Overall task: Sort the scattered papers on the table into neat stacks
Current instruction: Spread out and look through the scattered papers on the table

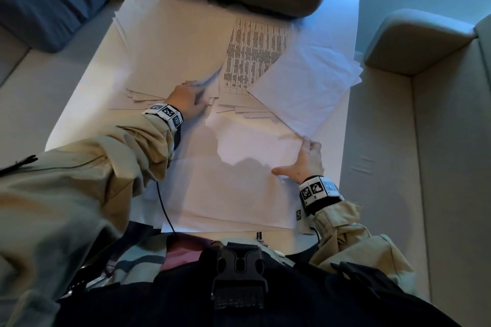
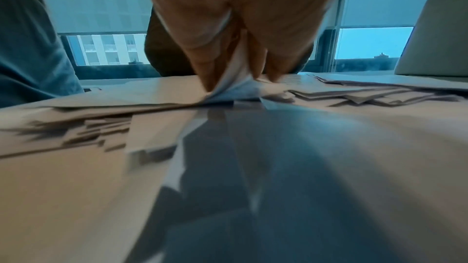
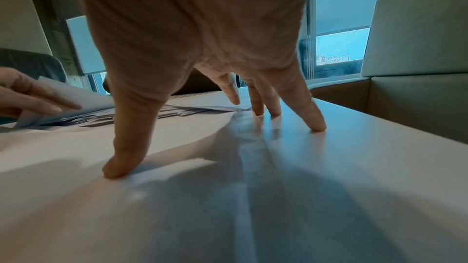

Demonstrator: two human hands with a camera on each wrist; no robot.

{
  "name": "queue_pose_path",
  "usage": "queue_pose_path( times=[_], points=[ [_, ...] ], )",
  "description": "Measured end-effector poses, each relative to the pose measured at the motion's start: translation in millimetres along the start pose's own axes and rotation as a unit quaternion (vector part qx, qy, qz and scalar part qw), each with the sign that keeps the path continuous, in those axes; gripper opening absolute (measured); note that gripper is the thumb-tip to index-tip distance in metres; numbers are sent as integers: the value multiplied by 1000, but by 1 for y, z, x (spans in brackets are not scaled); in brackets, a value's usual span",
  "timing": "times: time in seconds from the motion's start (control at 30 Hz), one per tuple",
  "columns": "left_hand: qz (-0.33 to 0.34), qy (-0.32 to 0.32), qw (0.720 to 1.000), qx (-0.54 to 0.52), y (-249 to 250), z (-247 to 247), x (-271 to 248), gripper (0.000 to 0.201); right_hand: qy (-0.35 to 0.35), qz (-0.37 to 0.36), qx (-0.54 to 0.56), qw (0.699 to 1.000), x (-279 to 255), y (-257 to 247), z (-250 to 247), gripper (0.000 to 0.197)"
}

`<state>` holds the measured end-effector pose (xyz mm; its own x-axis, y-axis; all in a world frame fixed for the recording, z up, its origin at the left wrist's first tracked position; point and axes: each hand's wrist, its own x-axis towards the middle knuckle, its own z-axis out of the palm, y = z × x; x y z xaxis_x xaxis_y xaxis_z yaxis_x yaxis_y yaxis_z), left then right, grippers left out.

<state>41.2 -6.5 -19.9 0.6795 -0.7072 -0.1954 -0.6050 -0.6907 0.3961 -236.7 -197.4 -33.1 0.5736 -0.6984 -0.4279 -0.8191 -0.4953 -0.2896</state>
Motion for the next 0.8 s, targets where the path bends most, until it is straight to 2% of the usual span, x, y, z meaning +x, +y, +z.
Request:
queue_pose_path(
  times=[0.07, 0.1, 0.17, 0.27, 0.4, 0.5, 0.6, 0.7, 0.8],
  points=[
    [-16, -8, 1000, -9, 5, 2, -1, 67, -4, 1, 1, 1000, 0, 0, 0, 125],
    [-32, 1, 999, -9, 7, 3, -1, 68, -6, 0, 1, 1000, 0, 1, 0, 125],
    [-47, 21, 999, -2, 8, 4, 1, 55, -6, 0, 3, 1000, 0, 1, 0, 125],
    [-26, 32, 999, 12, 9, -2, 1, 27, -7, 0, 11, 1000, 0, 1, 0, 126],
    [-44, 62, 997, -9, 5, -9, 1, 25, -7, 1, 15, 1000, -1, 1, -1, 126],
    [-47, 130, 990, -26, 6, -18, 1, 26, -11, 0, 9, 1000, -1, 1, -1, 126],
    [-22, 220, 974, -40, 17, -32, 0, 22, -19, -1, 13, 1000, -1, 0, -4, 123],
    [24, 305, 951, -40, 32, -54, -2, 25, -22, 4, 49, 999, 3, 2, -11, 108],
    [75, 375, 923, -41, 45, -76, -9, 30, 24, -6, 116, 993, 6, 2, -26, 88]
  ],
)
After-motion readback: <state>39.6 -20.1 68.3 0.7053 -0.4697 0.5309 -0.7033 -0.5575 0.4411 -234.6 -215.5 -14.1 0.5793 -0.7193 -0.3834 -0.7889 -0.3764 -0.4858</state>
